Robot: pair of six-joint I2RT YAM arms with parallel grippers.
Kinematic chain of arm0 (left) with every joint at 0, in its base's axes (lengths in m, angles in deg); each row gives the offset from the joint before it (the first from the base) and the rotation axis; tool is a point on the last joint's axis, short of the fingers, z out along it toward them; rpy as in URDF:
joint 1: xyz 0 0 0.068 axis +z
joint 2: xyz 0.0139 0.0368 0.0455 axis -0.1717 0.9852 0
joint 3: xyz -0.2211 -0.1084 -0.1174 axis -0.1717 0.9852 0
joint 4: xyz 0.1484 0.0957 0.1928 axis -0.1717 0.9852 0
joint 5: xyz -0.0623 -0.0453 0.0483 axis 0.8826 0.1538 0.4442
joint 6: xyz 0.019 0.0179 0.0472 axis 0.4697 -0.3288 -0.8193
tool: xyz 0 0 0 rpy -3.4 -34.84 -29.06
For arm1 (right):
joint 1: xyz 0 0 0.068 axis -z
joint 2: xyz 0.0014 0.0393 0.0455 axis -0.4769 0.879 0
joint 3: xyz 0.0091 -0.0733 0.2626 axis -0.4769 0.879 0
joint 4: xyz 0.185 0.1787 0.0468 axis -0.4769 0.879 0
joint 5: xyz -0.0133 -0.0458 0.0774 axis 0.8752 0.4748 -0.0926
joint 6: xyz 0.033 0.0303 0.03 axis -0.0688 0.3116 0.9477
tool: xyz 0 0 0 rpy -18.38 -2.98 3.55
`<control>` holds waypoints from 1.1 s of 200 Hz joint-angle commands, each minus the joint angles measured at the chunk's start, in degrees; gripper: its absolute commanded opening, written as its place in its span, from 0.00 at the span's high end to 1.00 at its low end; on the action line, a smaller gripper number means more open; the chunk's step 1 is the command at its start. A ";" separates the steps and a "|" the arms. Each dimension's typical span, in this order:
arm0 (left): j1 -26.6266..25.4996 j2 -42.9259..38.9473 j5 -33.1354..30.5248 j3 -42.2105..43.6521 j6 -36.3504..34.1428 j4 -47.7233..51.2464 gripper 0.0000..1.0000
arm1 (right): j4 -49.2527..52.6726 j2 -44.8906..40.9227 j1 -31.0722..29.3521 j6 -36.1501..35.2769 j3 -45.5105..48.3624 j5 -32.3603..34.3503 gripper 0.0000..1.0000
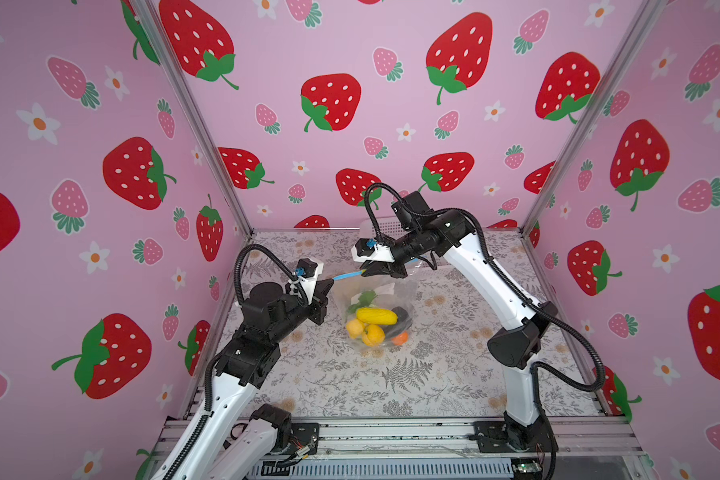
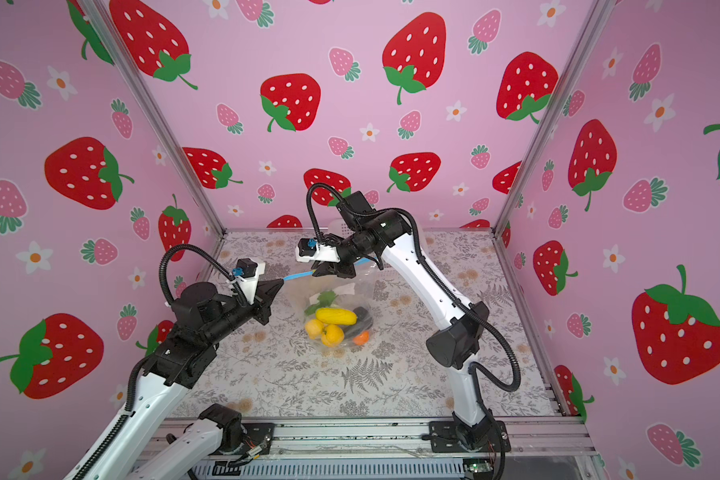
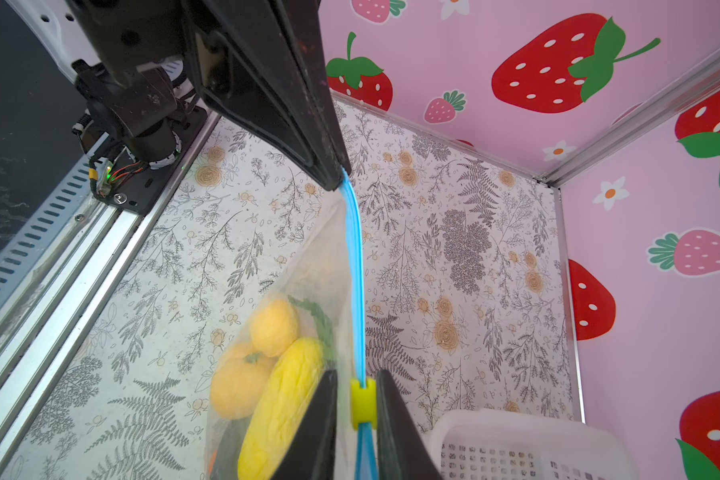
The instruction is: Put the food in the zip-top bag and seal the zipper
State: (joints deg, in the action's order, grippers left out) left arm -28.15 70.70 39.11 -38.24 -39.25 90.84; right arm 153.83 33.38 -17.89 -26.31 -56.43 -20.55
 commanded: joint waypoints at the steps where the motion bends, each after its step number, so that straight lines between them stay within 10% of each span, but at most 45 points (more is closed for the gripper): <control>1: -0.04 -0.88 0.49 -1.75 -0.98 -1.60 1.00 | 2.03 0.39 -0.19 -0.79 -1.36 -1.31 0.82; 220: -0.11 -1.56 -4.72 -0.02 -1.77 -1.34 1.00 | 1.83 -1.24 0.95 0.00 -1.74 3.25 0.89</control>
State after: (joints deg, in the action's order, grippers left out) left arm -28.32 70.22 37.71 -38.22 -40.19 90.90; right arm 153.59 33.35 -17.74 -26.11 -56.57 -18.58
